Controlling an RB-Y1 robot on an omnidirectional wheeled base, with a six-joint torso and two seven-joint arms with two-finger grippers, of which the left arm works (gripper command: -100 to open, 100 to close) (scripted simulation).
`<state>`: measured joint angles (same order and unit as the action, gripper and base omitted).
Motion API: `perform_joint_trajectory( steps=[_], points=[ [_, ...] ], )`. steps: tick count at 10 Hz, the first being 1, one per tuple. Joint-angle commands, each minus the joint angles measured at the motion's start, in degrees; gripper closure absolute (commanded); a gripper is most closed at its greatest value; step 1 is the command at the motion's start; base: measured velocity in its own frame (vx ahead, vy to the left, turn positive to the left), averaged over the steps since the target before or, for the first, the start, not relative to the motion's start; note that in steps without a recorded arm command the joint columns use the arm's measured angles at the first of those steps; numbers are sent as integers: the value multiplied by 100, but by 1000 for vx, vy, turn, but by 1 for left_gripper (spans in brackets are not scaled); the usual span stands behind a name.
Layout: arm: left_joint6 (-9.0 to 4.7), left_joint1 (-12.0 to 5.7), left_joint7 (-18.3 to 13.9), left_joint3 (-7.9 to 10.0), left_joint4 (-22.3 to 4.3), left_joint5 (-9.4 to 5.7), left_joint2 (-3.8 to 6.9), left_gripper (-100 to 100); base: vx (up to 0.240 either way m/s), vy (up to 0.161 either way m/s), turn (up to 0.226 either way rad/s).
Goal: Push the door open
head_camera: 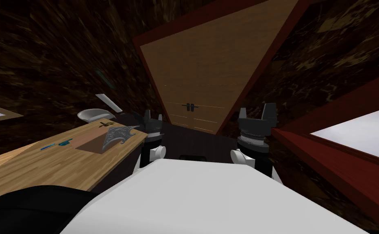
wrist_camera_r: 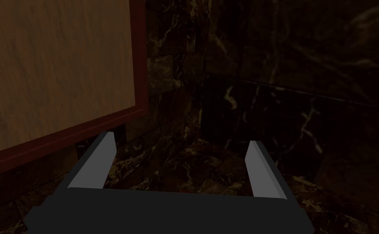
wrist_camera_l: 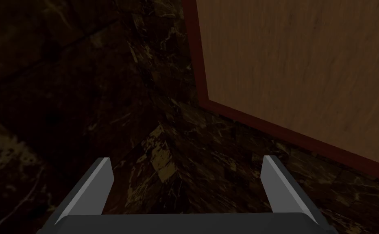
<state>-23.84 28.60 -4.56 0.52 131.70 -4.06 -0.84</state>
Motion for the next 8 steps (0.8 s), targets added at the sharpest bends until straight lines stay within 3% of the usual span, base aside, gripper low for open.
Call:
perform_joint_trajectory(
  steps=[1, 4, 8],
  points=[
    [-10, -147, -3, -7, -245, 4, 46, -100, 92, 38, -22],
    [-24, -359, -6, -18, -597, 10, 104, -100, 64, 11, -12],
    [-51, -769, -14, -39, -1255, 20, 200, -100, 72, 19, -18]
  ],
)
